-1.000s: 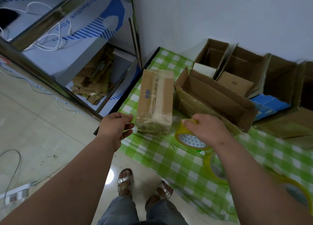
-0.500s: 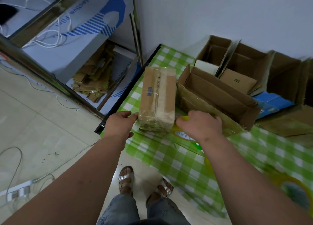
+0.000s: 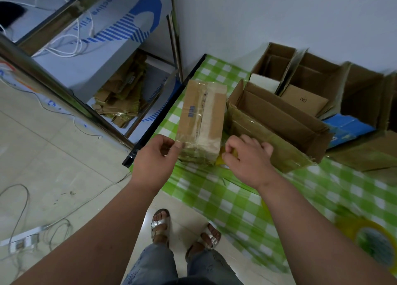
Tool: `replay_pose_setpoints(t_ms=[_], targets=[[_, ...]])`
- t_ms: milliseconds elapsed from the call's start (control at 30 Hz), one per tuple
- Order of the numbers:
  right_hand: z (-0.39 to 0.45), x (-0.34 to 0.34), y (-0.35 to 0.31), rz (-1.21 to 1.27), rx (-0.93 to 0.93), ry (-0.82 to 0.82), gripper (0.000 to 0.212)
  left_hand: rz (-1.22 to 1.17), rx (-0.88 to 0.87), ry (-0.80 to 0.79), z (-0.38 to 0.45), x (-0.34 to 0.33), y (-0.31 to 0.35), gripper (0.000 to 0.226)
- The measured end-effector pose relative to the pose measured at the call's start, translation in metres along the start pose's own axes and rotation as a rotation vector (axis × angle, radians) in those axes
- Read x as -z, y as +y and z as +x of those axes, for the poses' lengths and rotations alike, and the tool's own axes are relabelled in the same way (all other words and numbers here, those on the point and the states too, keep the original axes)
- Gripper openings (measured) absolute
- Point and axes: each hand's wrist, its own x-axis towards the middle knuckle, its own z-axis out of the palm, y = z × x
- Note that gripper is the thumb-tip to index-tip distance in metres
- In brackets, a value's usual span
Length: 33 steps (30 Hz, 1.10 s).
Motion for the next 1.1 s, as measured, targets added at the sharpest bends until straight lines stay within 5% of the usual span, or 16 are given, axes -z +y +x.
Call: replay_pose_setpoints(t_ms=[200,667,933,1100], targets=[[-0.003,-0.001,-0.001,-0.103,0.041,0.015,0.053,0.114,-0.072,-0.019,0.004,0.000,-0.004,0.022],[0.002,-0.014,-0.019,-0.232,-0.087,0.131,0.050,0.235,-0.098,0.024,0.009,-0.010,-0.002,0.031],[0.009,-0.017,-0.031,-0.328,-0.151,0.137,0.089,0.302,-0.117,-0.064,0.015,-0.010,0.003,0.055],[0.007,-0.015,-0.029,-0.348,-0.134,0.101,0.089,0.314,-0.111,-0.045,0.017,-0.010,0.001,0.057]])
